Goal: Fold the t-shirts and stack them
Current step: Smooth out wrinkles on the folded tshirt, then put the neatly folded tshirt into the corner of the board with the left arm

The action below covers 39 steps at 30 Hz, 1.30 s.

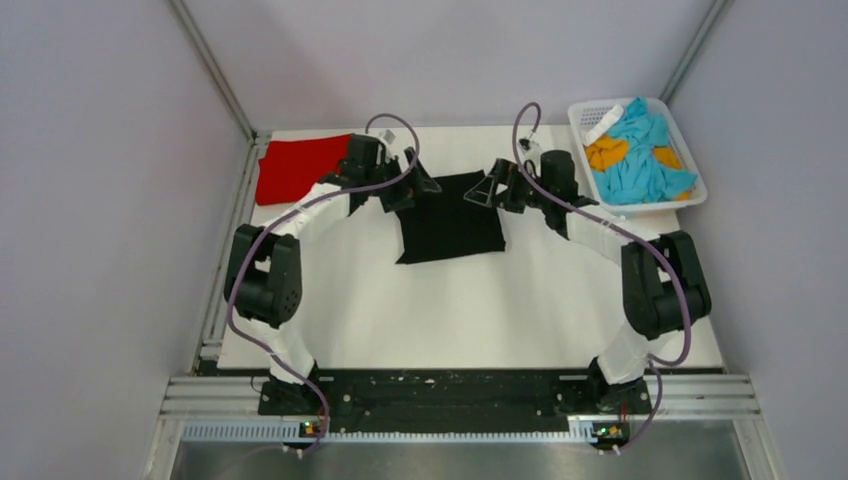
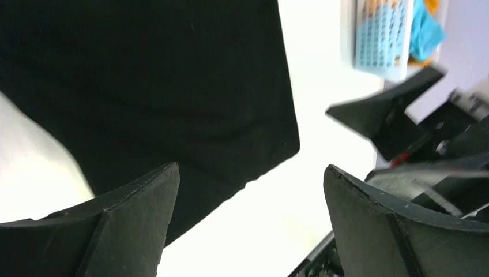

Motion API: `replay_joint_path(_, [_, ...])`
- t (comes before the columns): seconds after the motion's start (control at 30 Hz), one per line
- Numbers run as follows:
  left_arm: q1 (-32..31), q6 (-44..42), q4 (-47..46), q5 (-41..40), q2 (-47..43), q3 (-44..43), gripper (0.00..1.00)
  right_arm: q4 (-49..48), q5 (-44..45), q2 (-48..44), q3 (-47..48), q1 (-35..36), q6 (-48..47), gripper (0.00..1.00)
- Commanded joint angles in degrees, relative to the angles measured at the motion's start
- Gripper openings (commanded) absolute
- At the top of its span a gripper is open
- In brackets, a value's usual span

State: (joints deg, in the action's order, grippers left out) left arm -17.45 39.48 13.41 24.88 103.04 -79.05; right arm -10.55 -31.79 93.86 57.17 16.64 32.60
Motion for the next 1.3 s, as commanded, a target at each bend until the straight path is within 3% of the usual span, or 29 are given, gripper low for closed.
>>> replay_joint_path(0.0, [-1.68,4.39,-7.95,6.60,4.80,5.64,0.99,-8.32,-3.36,8.98,6.77,-0.06,4.84,0.99])
replay_joint_path(0.27, [-1.71,2.51,-6.82,2.82,9.32,13.16,0.98,-6.41,-0.63,24.59,10.96,-0.50,2.61,0.99])
replay_joint_path(0.47, [-1.75,1.57,-4.20,-1.79,3.16,16.48,0.97,-4.08,1.79,23.16,10.26,-1.23,1.07,0.99])
replay_joint_path(0.63, [-2.69,-2.30,2.45,-9.36,-6.44,11.51,0.99,3.39,3.55,11.19,13.04,-1.25,-2.62,0.99])
replay_joint_path(0.8, [-2.47,-3.58,3.74,-23.39,-10.98,12.62,0.99,10.27,11.37,-6.13,5.19,-1.25,-6.12,0.99])
replay_joint_path(1.03, [-1.62,-3.16,10.31,-30.30,2.73,2.09,0.99,13.74,11.18,-30.85,-12.61,-1.58,-5.27,0.99])
replay_joint_path(1.27, [-1.66,-0.85,10.06,-23.79,13.25,-4.05,0.91,20.96,20.54,-44.36,-17.20,-1.54,-5.85,0.99])
